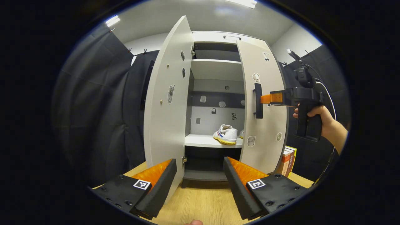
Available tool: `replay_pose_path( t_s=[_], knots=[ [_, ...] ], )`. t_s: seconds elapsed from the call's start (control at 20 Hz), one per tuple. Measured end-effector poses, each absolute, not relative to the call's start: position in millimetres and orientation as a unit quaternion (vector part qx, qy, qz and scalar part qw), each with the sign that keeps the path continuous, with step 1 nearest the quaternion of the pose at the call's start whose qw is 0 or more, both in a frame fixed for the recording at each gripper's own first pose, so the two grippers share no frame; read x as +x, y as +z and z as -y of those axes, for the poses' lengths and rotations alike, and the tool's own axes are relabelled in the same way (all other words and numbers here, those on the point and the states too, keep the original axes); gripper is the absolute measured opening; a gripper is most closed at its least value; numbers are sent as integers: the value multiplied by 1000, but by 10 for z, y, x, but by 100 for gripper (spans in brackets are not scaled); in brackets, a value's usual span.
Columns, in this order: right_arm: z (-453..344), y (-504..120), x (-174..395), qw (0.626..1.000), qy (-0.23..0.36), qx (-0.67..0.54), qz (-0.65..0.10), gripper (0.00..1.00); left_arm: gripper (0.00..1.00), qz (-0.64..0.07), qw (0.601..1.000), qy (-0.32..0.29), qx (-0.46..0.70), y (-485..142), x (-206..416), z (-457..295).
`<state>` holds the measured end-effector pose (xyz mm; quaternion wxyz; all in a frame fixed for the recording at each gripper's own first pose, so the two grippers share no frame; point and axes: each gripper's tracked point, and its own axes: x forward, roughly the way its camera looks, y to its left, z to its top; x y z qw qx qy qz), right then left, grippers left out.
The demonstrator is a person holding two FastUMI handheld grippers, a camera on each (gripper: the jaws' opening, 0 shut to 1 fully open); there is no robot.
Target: Grab one shoe with the right hand and put it into the shoe cabinet, grab the other shoe with the left hand and put it into the shoe cabinet; then close the right door with the right hand and the left door with the left hand.
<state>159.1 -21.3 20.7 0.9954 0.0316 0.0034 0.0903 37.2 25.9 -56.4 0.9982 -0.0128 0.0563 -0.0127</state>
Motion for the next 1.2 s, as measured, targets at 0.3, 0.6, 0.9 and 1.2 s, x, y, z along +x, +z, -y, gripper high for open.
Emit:
replay_pose_path(
  t_s=[0.3, 0.6, 0.9, 1.2],
  knots=[
    [655, 228, 915, 998, 50, 19, 14, 92, 94, -40, 999, -25, -11, -393, 423, -167],
    [1020, 10, 230, 1000, 1, 0, 12, 92, 97, -29, 999, -31, -7, -275, 443, -58],
    [1148, -503, -337, 1000, -23, -19, -9, 92, 96, -26, 999, -35, -11, -235, 410, 47],
    [1024, -1061, -615, 998, -16, 23, -63, 92, 96, 0, 998, -42, -38, 49, 409, 56]
  ],
)
